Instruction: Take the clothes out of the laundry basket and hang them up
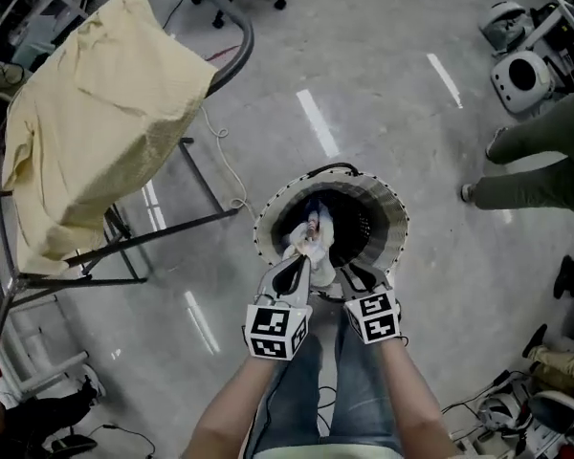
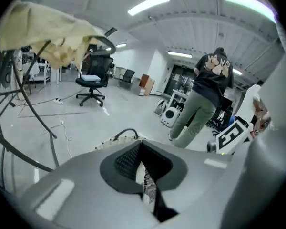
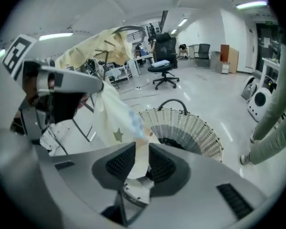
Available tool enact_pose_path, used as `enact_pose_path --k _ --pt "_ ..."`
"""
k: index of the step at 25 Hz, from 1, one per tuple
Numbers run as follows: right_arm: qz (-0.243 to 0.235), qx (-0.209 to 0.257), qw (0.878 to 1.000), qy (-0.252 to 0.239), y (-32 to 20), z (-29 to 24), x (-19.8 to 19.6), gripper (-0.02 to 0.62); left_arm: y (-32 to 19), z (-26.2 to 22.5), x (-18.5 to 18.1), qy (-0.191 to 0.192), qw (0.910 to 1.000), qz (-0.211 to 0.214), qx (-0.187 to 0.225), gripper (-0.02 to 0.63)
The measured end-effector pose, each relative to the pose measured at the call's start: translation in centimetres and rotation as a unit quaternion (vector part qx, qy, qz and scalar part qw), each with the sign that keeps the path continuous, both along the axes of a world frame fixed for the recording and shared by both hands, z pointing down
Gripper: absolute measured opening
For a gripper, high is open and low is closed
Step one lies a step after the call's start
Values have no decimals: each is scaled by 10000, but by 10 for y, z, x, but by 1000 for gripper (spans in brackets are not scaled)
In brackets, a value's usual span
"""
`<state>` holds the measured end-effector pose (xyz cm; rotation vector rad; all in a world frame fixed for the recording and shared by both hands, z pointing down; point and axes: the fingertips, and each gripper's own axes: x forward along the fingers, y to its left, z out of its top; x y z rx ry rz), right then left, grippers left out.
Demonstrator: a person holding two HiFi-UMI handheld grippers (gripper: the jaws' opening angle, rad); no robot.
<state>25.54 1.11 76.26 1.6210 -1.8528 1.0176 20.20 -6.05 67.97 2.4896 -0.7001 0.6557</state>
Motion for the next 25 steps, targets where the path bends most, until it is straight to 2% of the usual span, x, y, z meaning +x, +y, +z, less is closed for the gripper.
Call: enact_pose_path --k 6,10,13,14,15,16,17,21,25 --pt "-610 -123 9980 -58 33 -48 -69 149 4 -128 -45 630 9971 -233 367 11" --pt "-749 -101 9966 -330 38 -83 -127 206 5 -212 -84 1085 9911 -354 689 11" --pt "-1045 108 9942 -209 24 -116 -164 222 2 -270 -117 1340 9847 -483 1007 11" --pt "-1118 219 9934 -141 18 -127 -174 214 1 -287 -130 1416 9819 -531 1138 11" --pt "-1170 351 9925 -48 12 -141 -184 173 0 -304 -144 1473 9790 -596 1275 11" --pt "-1222 504 9912 54 6 -157 -192 94 -2 -319 -159 1504 9761 -686 1411 11" --pt "-1296 663 9893 123 -1 -172 -200 43 -6 -332 -176 1515 9731 -801 1541 11" --pt "-1829 1269 9749 77 -27 -232 -235 25 -24 -371 -249 1473 9605 -1354 1934 11" --pt "-2464 1695 9541 183 -45 -286 -274 20 -32 -392 -318 1084 9504 -1751 2329 11"
